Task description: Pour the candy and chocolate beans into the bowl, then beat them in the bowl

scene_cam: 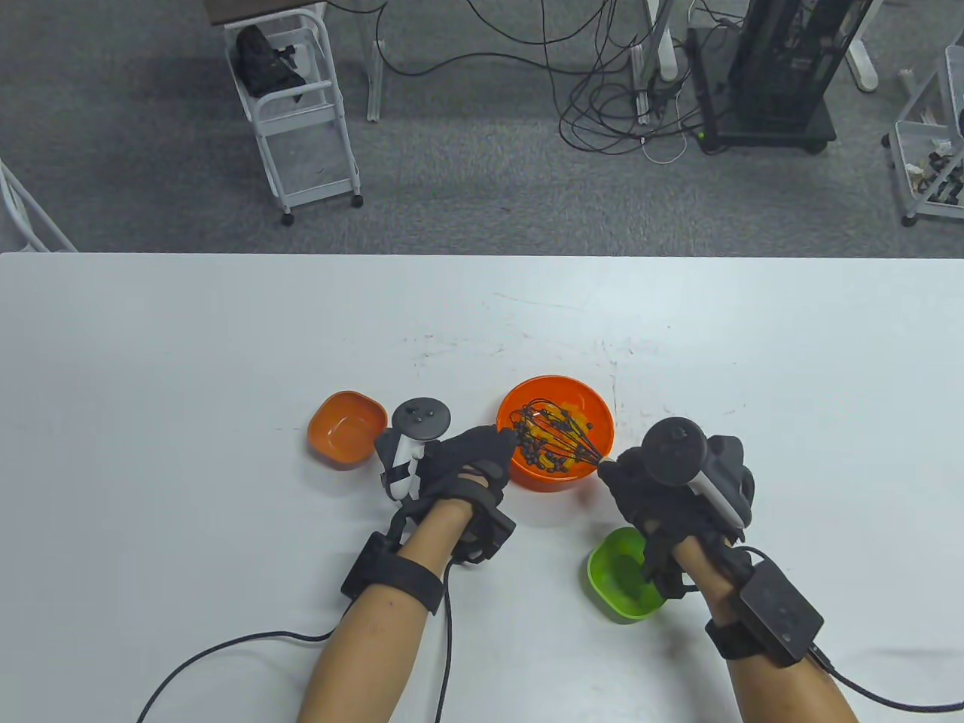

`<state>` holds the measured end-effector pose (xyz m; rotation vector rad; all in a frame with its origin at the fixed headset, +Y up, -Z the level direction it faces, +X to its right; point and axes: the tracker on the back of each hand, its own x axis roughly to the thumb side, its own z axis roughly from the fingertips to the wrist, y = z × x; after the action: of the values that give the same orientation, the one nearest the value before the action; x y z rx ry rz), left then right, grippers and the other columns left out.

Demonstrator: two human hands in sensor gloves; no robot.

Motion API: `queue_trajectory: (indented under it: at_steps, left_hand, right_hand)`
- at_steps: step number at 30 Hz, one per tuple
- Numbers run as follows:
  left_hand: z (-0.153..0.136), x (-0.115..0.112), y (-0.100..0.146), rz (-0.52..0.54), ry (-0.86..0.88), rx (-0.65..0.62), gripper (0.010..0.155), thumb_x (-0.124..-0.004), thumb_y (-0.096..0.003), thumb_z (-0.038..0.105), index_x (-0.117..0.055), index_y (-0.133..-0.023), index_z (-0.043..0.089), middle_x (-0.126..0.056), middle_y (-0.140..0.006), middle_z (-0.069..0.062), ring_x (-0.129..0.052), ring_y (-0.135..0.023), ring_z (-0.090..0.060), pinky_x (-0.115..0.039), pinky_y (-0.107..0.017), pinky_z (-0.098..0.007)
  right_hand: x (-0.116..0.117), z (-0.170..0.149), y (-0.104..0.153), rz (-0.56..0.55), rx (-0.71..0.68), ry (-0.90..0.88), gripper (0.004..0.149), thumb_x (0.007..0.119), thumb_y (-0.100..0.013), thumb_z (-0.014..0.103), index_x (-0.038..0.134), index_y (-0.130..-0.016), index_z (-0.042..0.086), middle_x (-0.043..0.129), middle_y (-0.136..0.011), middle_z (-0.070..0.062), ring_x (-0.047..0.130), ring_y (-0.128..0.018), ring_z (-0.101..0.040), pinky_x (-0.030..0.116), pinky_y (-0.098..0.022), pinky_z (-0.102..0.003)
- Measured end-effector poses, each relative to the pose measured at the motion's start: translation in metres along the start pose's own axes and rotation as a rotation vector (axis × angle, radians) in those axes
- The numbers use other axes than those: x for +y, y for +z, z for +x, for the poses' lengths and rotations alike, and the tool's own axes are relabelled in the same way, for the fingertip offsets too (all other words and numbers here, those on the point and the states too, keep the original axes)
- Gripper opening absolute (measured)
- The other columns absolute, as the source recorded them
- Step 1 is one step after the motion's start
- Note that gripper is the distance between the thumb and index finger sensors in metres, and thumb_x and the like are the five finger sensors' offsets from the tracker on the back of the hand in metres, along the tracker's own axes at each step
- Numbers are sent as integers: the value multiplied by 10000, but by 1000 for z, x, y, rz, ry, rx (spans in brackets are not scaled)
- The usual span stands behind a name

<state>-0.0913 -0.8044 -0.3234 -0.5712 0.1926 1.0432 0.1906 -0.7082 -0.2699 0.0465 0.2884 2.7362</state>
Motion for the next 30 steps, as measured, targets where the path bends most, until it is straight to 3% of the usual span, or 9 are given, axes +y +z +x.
queue_trajectory:
  at_steps: [5,13,19,23,30]
  left_hand:
    - [0,0,0,0,0,0,465,-714,-491,641,-864,-656,232,-1004,-399,75,-1010,-244,-199,-883,-180,-372]
    - [0,0,0,0,0,0,461,-717,-489,638,-863,-657,235,-1004,-398,78,-1010,-242,-198,-883,-178,-372]
    - [0,0,0,1,-2,-1,470,-712,-490,641,-865,-656,229,-1004,-398,74,-1009,-243,-201,-882,-179,-373]
    - [-1,1,0,3,11,5,469,-707,-490,640,-861,-660,231,-1005,-399,77,-1013,-241,-196,-888,-179,-369]
    - [-2,1,0,6,26,11,467,-711,-491,641,-861,-658,231,-1004,-399,80,-1014,-241,-194,-891,-182,-367]
  right_hand:
    - [-2,1,3,40,-1,59,605,712,-492,504,836,-884,61,1051,-452,-67,1028,-60,-216,932,-19,-386]
    - [-7,-1,5,48,-16,104,632,888,-406,561,838,-910,185,1043,-506,-41,1026,-87,-190,937,-30,-358]
    - [-12,-6,3,-52,38,134,578,854,-443,517,872,-893,154,1040,-511,-52,1015,-122,-219,922,-65,-389]
    - [-4,-2,1,-85,33,84,570,824,-456,505,864,-896,145,1023,-519,-51,987,-134,-221,900,-83,-397]
    - [-1,4,5,-68,-8,85,563,793,-468,502,853,-906,154,1015,-503,-39,965,-131,-213,885,-86,-397]
